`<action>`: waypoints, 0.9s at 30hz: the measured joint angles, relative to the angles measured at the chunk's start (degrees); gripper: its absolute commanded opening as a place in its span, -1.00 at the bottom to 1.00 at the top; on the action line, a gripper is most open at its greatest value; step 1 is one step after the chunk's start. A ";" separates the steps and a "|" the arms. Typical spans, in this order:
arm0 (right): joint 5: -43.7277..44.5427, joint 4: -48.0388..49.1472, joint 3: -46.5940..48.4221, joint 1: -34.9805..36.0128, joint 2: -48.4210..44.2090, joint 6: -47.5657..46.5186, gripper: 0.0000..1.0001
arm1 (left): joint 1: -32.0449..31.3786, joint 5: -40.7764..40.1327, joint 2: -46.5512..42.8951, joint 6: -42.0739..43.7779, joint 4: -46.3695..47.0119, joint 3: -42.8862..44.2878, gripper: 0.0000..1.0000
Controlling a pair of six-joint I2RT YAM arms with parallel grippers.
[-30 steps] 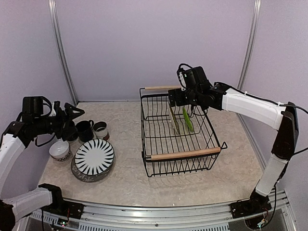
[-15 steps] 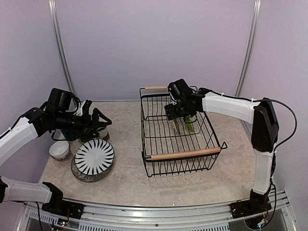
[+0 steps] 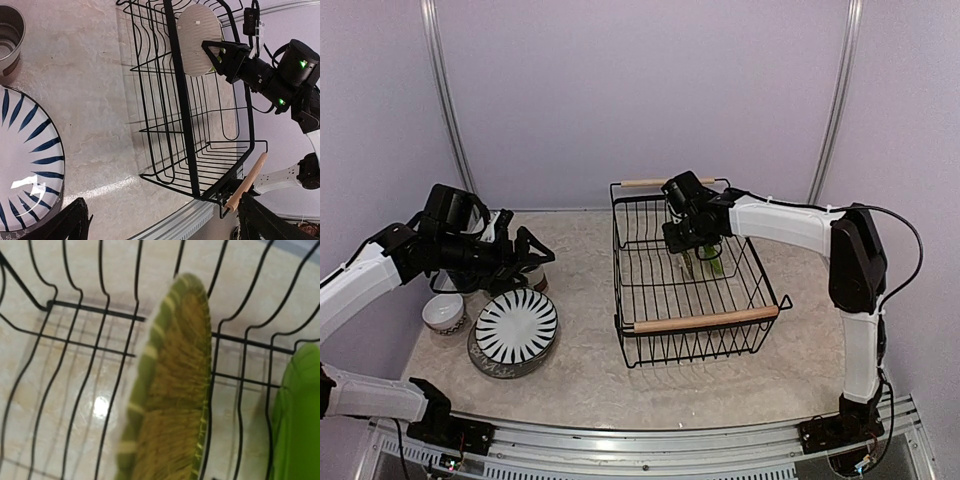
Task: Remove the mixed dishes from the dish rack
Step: Grab the plate from the dish rack.
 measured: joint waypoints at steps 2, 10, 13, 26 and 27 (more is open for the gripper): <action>-0.24 0.00 0.04 0.00 0.57 0.00 -0.49 | 0.00 -0.24 0.00 -0.17 0.00 0.00 0.98; -1.09 0.26 0.48 0.09 1.22 -0.20 -0.82 | -0.02 -0.66 0.00 -0.94 -0.07 -0.11 0.98; -1.57 0.61 0.46 0.15 1.20 -0.39 -0.90 | -0.02 -0.63 0.00 -1.01 -0.04 -0.11 0.98; -3.80 1.84 -1.29 0.28 -0.44 0.04 -1.00 | -0.22 -0.63 1.51 -1.84 -0.04 -0.11 0.97; -3.91 2.05 -1.86 0.28 -1.09 -0.02 -1.00 | -0.22 -0.63 1.51 -1.88 -0.04 -0.11 0.97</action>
